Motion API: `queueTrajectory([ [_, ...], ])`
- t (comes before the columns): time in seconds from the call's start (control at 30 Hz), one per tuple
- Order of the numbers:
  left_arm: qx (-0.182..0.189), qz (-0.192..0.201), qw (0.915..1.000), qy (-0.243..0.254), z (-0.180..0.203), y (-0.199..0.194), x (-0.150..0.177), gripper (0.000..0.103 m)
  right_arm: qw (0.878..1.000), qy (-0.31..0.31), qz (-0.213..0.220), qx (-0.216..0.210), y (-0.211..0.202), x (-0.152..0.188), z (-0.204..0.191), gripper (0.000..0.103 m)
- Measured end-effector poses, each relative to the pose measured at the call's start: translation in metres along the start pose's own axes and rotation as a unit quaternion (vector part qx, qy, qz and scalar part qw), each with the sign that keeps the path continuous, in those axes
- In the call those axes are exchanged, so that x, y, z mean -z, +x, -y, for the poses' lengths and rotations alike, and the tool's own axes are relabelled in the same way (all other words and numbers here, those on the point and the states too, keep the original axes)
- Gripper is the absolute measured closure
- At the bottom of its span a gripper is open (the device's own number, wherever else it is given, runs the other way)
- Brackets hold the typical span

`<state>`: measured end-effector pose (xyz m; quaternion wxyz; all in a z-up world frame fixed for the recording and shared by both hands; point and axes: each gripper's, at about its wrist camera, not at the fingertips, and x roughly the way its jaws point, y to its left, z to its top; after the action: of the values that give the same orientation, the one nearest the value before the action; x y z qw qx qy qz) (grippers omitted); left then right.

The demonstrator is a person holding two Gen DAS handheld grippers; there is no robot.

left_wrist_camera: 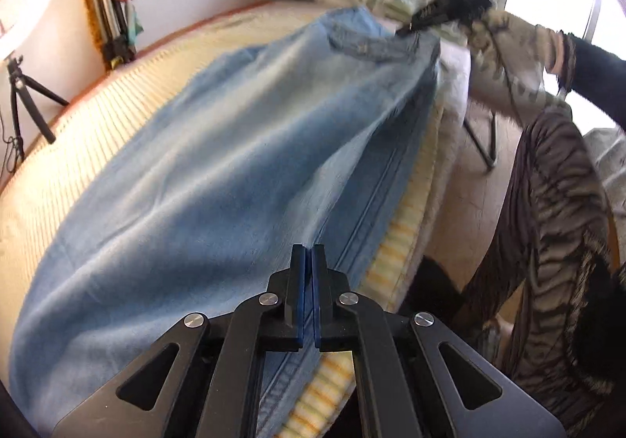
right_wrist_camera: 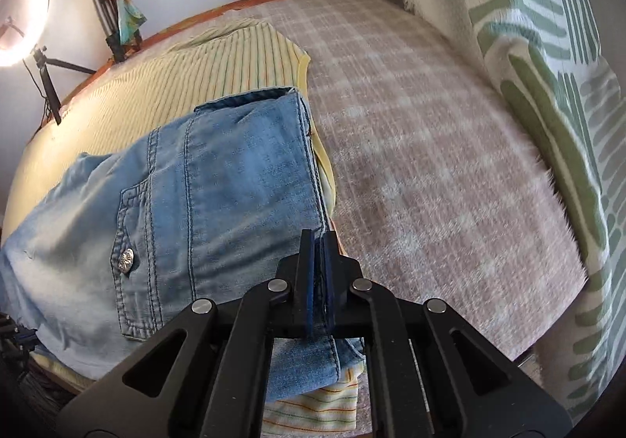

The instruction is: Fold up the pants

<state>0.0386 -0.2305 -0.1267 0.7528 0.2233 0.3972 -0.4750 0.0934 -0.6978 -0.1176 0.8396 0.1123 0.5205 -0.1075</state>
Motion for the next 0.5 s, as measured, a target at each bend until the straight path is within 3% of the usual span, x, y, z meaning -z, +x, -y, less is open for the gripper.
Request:
queueTrajectory([
  [0.1, 0.004, 0.006, 1.0, 0.004, 0.006, 0.001, -0.007, 0.084, 0.999, 0.023, -0.012, -0.028, -0.001, -0.006, 0.009, 0.098],
  [0.17, 0.004, 0.004, 0.9999, 0.014, 0.014, 0.009, -0.012, 0.08, 0.998, 0.039, -0.014, -0.043, -0.002, -0.012, 0.014, 0.092],
  [0.23, -0.003, 0.004, 0.9996, 0.029, 0.021, 0.018, -0.017, 0.08, 0.998, 0.045, -0.017, -0.038, 0.0, -0.014, 0.015, 0.068],
  [0.27, -0.016, 0.003, 0.9991, 0.04, 0.027, 0.024, -0.019, 0.08, 0.998, 0.05, -0.016, -0.042, 0.002, -0.014, 0.015, 0.048],
  [0.37, -0.031, -0.003, 0.9975, 0.063, 0.035, 0.037, -0.025, 0.08, 0.996, 0.06, -0.007, -0.07, 0.005, -0.023, 0.017, 0.046],
  [0.43, -0.021, -0.002, 0.9979, 0.061, 0.035, 0.041, -0.027, 0.091, 0.995, 0.061, -0.012, -0.077, 0.012, -0.032, 0.014, 0.046],
  [0.5, -0.021, -0.002, 0.9974, 0.07, 0.036, 0.042, -0.028, 0.095, 0.995, 0.061, -0.012, -0.074, 0.019, -0.04, 0.011, 0.046],
])
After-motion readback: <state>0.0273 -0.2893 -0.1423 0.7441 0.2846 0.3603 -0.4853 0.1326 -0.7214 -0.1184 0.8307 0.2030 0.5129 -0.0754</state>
